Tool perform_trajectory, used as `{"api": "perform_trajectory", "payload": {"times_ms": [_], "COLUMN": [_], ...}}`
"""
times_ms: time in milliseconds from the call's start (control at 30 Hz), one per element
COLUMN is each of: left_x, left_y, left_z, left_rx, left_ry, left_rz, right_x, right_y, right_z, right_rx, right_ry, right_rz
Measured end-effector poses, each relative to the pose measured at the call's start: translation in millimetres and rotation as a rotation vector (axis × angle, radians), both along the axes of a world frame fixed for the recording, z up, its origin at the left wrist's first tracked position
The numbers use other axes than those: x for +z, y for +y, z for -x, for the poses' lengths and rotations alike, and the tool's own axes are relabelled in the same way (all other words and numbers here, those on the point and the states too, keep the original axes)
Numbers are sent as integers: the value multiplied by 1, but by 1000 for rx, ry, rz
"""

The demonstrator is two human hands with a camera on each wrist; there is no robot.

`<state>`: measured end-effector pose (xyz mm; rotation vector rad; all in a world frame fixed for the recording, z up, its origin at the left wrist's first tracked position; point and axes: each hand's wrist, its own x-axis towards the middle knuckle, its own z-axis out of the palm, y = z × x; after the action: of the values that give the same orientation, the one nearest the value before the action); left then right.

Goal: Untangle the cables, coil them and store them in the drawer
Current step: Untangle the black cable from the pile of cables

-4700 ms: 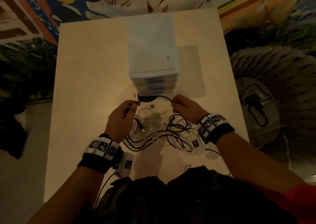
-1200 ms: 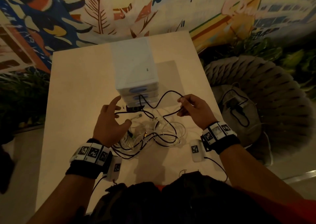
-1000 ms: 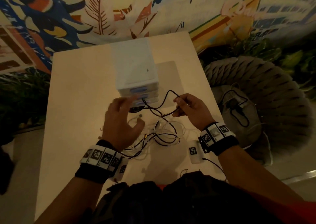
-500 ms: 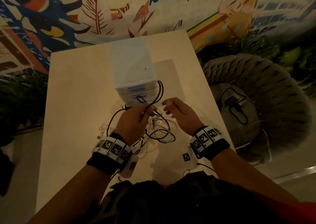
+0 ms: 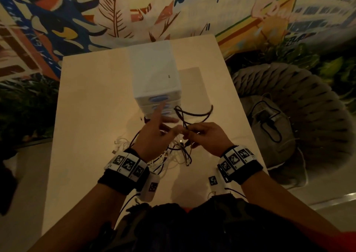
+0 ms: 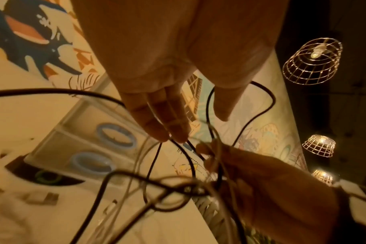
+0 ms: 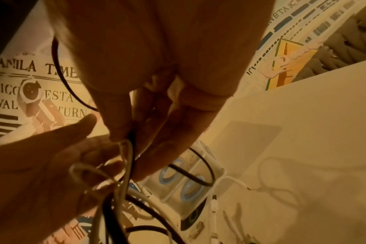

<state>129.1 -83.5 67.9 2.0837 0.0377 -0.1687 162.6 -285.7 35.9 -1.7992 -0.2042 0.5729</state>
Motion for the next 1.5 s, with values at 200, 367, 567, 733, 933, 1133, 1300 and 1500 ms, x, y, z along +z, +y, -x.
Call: {"api": "perform_trajectory", "payload": {"times_ms": [200,367,567,733,933,1133,1300,1500], "left_x": [-17,-28,-37,-28,-25,-38,-40,-43], "left_y": [-3,11,24,28,5,0,-3,0], "left_z": [9,12,23,30,17,15,19,21], "left_rx": [-205,-219,-244,-174,-276,-237,-245,-108], "left_ry": [4,-85,-76,-6,-26,-116,-179,-109], "left_rz": [-354,-411,-410,-460,-756,-814,-838,-818], "right_x": [0,-2,-9,-5,11,-4,8,8], "right_y": [-2,-13,-27,-31,-7,-18,-16,23], "right_z": [1,0,-6,-10,-9,-17,-4,-5], "right_rx": [-201,-316,-413,-432,-369,-304,-74,434], "right_ry": [66,134,111,122,159,49,-636,-380], "right_rz": [-134,-199,-166,-156,-234,314,594,596]}}
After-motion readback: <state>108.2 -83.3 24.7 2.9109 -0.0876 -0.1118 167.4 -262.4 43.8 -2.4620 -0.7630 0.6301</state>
